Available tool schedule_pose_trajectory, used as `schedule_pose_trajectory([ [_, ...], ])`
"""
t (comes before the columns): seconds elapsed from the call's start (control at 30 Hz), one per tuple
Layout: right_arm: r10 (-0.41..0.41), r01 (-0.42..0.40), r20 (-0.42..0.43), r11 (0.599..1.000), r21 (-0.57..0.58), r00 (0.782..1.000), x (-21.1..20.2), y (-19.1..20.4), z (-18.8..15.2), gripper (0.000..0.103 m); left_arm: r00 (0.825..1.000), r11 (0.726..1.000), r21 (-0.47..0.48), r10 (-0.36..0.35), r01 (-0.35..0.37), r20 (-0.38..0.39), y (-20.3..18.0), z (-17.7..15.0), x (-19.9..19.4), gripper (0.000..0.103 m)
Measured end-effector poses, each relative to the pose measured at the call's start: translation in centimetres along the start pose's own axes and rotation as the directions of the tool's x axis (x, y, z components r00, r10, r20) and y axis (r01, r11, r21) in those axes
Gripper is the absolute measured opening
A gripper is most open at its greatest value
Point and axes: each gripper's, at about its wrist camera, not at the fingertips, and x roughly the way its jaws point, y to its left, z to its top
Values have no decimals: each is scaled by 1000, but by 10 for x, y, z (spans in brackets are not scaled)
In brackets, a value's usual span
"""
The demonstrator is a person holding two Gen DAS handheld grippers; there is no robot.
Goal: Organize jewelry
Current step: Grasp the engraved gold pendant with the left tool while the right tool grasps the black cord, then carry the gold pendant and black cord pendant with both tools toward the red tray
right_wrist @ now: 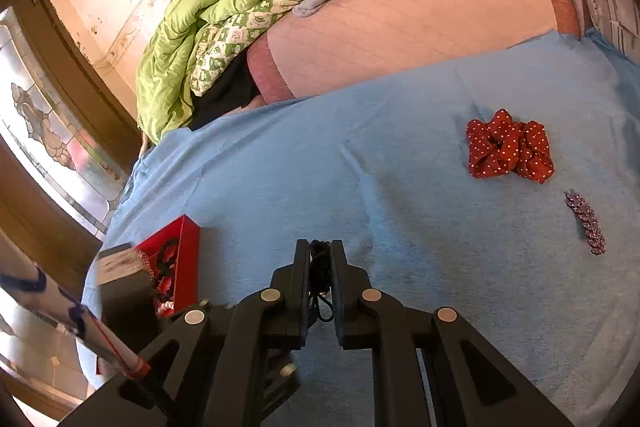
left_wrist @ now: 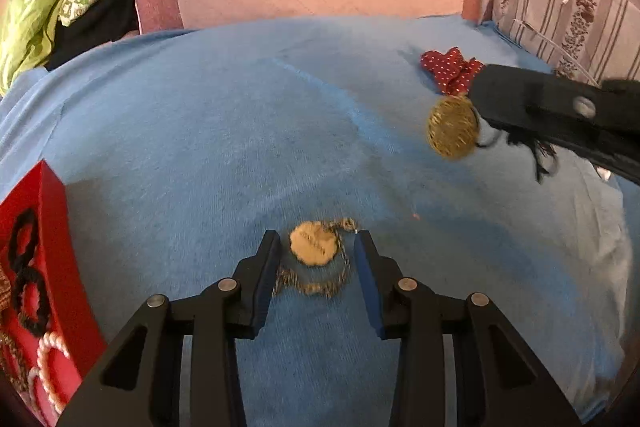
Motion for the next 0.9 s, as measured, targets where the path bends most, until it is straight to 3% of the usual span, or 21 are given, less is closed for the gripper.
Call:
schedule_pose_trajectory([
  [0.1, 2, -2, 1, 1000, 3, 1000, 0, -1, 1, 11, 1000, 1000, 15, 18, -18, 10, -2, 0, -1, 23],
  [0.53, 22, -22, 0, 1000, -11, 1000, -3, 6, -1, 10, 986, 997, 0, -70, 71, 153, -1, -34, -82, 23],
  [0.9, 69, -67, 13, 992, -108, 998, -15, 38, -13, 10, 958, 998, -41, -40, 54, 284, 26, -35, -136, 23],
])
